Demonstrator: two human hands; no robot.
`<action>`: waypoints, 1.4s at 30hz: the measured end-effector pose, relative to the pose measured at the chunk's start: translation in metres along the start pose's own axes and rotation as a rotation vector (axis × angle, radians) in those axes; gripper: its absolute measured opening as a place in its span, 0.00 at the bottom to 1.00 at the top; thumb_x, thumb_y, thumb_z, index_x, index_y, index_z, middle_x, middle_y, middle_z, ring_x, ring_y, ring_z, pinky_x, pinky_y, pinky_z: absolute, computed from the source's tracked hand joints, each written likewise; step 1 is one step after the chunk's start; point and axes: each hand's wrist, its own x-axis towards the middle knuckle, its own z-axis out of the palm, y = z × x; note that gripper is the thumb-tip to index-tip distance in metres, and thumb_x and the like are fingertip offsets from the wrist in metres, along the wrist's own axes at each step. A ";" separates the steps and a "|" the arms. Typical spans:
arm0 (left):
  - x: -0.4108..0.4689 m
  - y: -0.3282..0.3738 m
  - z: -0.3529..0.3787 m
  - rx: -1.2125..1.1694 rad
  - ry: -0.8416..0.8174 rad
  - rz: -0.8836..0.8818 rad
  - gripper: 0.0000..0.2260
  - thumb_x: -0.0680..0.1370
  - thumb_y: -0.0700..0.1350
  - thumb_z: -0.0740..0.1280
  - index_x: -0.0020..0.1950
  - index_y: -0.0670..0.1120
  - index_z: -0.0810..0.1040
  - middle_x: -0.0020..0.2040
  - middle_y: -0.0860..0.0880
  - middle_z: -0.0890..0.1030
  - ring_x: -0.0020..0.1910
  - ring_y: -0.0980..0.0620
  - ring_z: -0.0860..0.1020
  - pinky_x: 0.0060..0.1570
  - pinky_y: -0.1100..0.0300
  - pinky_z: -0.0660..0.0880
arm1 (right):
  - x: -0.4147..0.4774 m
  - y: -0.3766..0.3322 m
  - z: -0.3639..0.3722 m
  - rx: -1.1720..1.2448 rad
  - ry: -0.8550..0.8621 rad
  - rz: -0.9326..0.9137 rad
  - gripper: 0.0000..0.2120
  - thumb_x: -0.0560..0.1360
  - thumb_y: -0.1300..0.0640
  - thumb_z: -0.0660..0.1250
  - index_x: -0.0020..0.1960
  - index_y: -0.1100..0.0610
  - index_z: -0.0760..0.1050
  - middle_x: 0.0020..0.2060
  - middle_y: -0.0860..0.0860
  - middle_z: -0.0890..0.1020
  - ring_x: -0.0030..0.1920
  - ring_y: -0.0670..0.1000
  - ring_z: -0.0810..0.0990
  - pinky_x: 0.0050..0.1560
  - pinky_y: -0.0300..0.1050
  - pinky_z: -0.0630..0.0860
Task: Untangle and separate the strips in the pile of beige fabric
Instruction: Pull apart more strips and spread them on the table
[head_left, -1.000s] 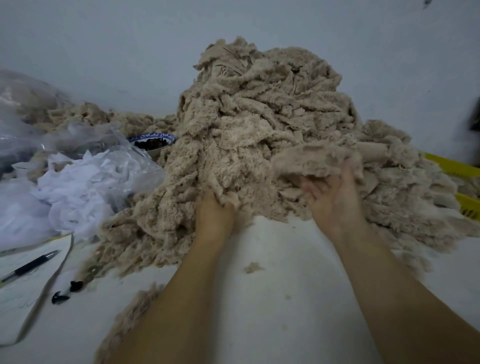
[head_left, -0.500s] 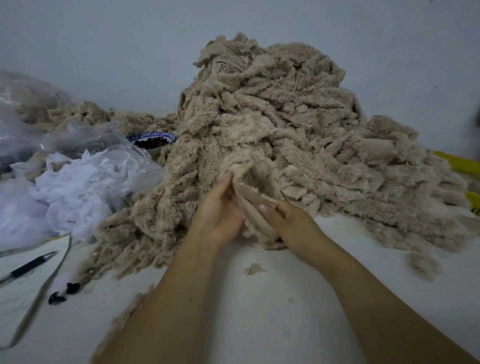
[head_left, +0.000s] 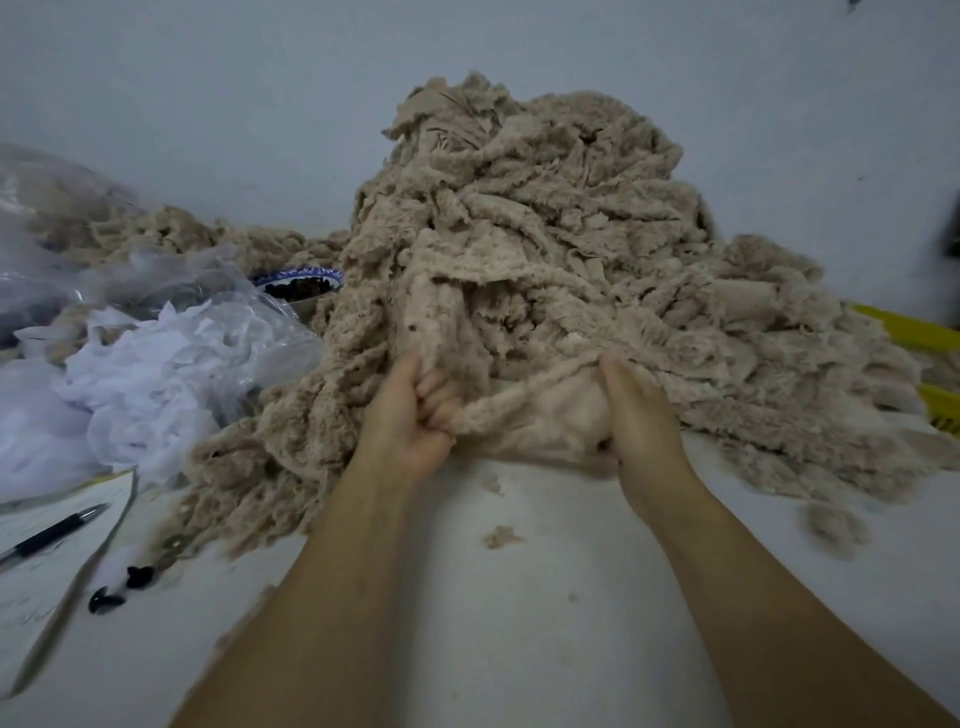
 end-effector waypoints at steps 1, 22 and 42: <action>-0.003 -0.006 0.005 0.187 -0.046 -0.017 0.19 0.83 0.49 0.59 0.32 0.48 0.69 0.23 0.55 0.60 0.19 0.59 0.56 0.17 0.68 0.52 | -0.002 0.000 0.001 -0.115 -0.063 0.037 0.24 0.78 0.32 0.57 0.45 0.50 0.80 0.46 0.50 0.83 0.50 0.53 0.82 0.52 0.50 0.77; -0.008 -0.040 0.012 0.869 0.011 0.051 0.21 0.79 0.65 0.60 0.50 0.52 0.85 0.51 0.49 0.86 0.50 0.53 0.83 0.52 0.56 0.80 | -0.023 0.012 0.027 -0.574 -0.383 -0.483 0.17 0.83 0.51 0.59 0.35 0.42 0.67 0.36 0.42 0.71 0.34 0.39 0.71 0.35 0.32 0.65; -0.008 -0.035 0.007 1.224 0.066 0.095 0.07 0.79 0.45 0.67 0.43 0.45 0.75 0.25 0.49 0.77 0.23 0.51 0.74 0.24 0.64 0.69 | 0.018 -0.003 -0.018 0.759 0.240 0.081 0.13 0.84 0.51 0.59 0.65 0.54 0.72 0.34 0.49 0.78 0.22 0.43 0.74 0.23 0.35 0.71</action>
